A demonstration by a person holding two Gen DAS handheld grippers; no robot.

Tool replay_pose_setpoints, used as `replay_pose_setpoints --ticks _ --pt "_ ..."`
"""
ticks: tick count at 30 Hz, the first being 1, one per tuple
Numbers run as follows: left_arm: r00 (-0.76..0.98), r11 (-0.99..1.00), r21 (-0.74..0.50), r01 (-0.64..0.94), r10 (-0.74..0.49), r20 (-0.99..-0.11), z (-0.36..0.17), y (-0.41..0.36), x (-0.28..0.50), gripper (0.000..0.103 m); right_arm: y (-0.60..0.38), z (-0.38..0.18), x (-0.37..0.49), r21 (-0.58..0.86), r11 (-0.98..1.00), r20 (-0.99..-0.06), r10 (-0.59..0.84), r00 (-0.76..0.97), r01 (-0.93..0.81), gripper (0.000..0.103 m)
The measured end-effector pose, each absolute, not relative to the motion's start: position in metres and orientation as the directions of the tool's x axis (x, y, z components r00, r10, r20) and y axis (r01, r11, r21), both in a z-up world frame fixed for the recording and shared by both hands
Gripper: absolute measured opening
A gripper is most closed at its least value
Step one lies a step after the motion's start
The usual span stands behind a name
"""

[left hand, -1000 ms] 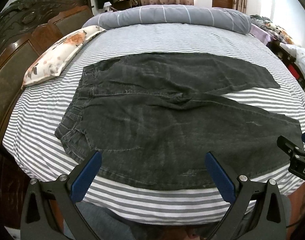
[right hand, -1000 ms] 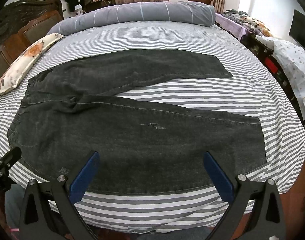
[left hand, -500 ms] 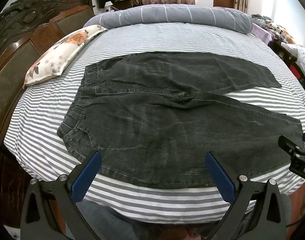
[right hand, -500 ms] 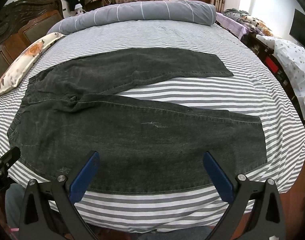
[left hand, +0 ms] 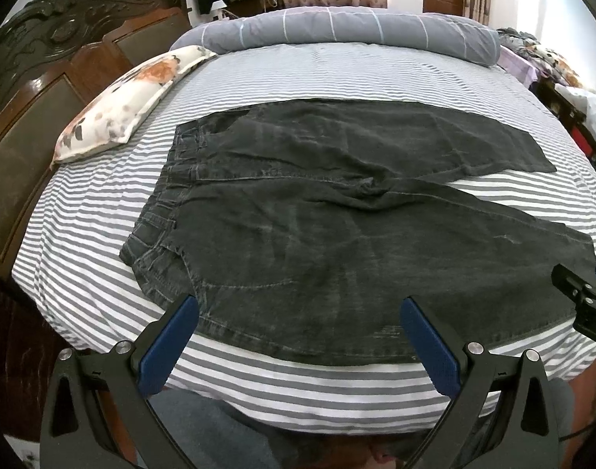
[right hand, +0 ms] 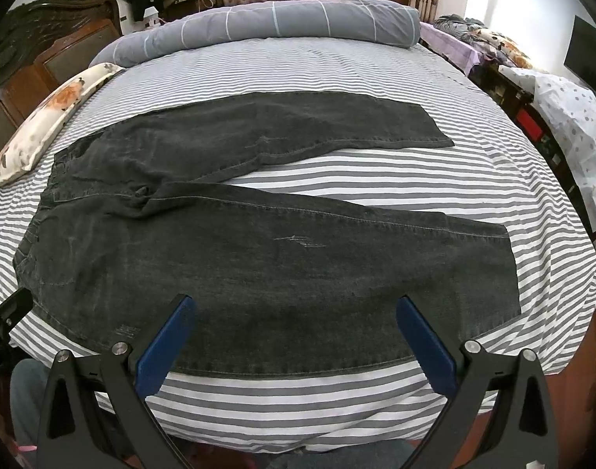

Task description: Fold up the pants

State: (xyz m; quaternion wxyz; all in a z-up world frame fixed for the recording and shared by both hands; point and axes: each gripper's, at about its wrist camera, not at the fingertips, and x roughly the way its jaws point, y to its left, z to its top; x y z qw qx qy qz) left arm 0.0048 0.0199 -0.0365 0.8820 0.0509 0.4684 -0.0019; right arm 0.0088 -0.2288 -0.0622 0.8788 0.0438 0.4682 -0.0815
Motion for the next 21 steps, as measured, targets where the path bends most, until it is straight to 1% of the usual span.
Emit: replay_pose_setpoints --ticks 21 --pt "0.556 0.993 0.097 0.059 0.048 -0.830 -0.0405 0.0195 0.0044 0.102 -0.2277 -0.0631 0.0094 -0.004 0.985 -0.835 -0.099 0.542 0.174 0.102"
